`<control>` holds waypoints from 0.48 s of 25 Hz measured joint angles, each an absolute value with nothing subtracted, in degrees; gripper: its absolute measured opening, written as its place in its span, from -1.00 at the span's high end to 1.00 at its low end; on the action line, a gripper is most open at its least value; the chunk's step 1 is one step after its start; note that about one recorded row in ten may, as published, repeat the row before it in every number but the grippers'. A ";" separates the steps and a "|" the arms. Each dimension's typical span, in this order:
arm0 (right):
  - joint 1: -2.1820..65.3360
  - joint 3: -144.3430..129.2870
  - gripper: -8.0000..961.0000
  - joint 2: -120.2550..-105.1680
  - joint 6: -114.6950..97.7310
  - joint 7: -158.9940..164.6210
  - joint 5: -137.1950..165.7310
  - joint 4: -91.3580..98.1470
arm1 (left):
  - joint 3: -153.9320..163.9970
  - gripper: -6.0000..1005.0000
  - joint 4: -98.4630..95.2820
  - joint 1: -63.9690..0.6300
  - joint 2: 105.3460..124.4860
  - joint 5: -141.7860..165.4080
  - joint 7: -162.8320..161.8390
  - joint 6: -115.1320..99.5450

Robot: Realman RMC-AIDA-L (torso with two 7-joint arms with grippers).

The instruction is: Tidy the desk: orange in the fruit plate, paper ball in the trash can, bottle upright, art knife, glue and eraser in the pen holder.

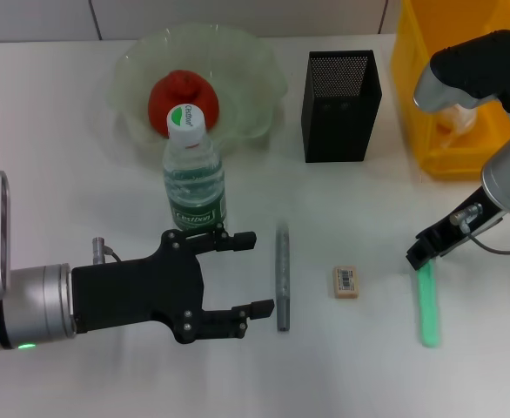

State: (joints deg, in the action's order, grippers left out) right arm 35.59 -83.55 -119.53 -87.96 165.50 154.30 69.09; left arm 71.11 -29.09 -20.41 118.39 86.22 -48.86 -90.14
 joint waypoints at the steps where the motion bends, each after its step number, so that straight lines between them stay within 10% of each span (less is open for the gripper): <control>1: 35.59 -83.54 -0.09 -119.53 -87.94 165.50 154.27 69.05 | 71.09 -0.57 -29.09 -20.39 118.39 86.22 -48.86 -90.14; 12: 35.60 -83.29 0.14 -119.49 -87.27 165.97 154.34 68.51 | 70.94 -0.57 -29.09 -20.32 118.36 86.22 -48.78 -90.15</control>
